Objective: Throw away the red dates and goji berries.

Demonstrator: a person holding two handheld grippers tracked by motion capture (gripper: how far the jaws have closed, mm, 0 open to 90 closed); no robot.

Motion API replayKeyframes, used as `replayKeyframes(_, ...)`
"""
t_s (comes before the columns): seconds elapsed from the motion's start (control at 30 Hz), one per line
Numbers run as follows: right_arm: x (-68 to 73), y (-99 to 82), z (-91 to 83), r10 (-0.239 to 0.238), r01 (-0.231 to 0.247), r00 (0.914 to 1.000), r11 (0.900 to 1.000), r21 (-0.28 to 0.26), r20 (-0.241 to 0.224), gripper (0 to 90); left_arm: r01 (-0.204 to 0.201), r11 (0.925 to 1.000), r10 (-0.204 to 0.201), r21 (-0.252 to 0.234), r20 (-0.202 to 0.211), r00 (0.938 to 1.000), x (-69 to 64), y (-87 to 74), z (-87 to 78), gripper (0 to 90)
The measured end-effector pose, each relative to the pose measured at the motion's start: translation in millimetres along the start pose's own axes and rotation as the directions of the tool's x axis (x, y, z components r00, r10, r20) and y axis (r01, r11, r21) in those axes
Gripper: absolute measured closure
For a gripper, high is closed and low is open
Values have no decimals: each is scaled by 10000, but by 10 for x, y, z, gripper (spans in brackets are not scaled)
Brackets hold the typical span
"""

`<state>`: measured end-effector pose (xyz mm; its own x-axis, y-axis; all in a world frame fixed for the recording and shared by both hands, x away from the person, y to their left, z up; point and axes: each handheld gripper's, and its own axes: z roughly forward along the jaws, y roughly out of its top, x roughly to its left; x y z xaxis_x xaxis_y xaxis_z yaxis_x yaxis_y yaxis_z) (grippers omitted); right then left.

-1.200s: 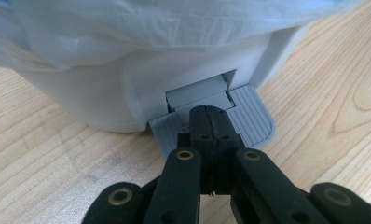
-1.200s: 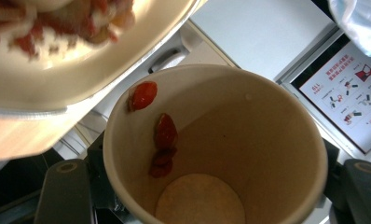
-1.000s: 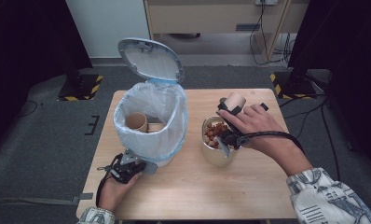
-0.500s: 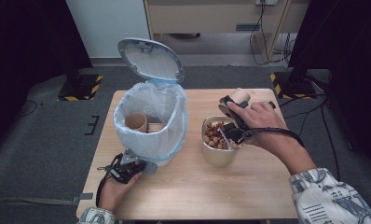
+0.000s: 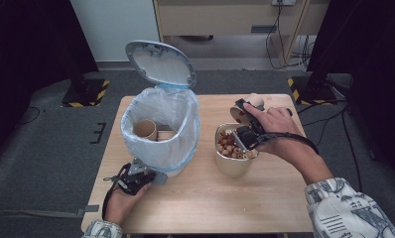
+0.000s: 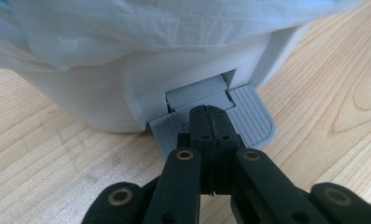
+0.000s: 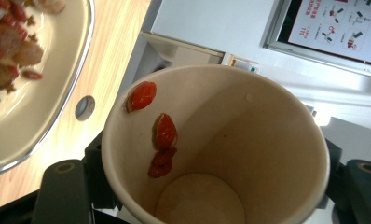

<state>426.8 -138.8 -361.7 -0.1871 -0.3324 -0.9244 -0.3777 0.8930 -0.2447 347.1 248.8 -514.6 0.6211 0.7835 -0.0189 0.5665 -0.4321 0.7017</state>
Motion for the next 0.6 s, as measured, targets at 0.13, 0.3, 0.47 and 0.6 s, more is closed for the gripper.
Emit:
replayKeyframes(0.13, -44, -2, 18, 583, -582, 9983, 9980, -229, 16, 277, -10, 10000, 10, 3, 1, 10000, 0, 0, 0, 899)
replayKeyframes(0.3, -85, 14, 24, 985, -984, 9951, 9946, -341, 5, 276, -10, 10000, 10, 5, 0, 10000, 0, 0, 0, 899)
replayKeyframes(0.47, -131, 18, 31, 1492, -1494, 9888, 9873, -539, -78, 275, -6, 10000, 6, -3, 8, 10000, 1, 0, 0, 899)
replayKeyframes(0.6, -147, 19, 45, 1888, -1891, 9820, 9795, -692, -113, 274, -3, 10000, 3, -3, 6, 10000, 0, 0, 0, 899)
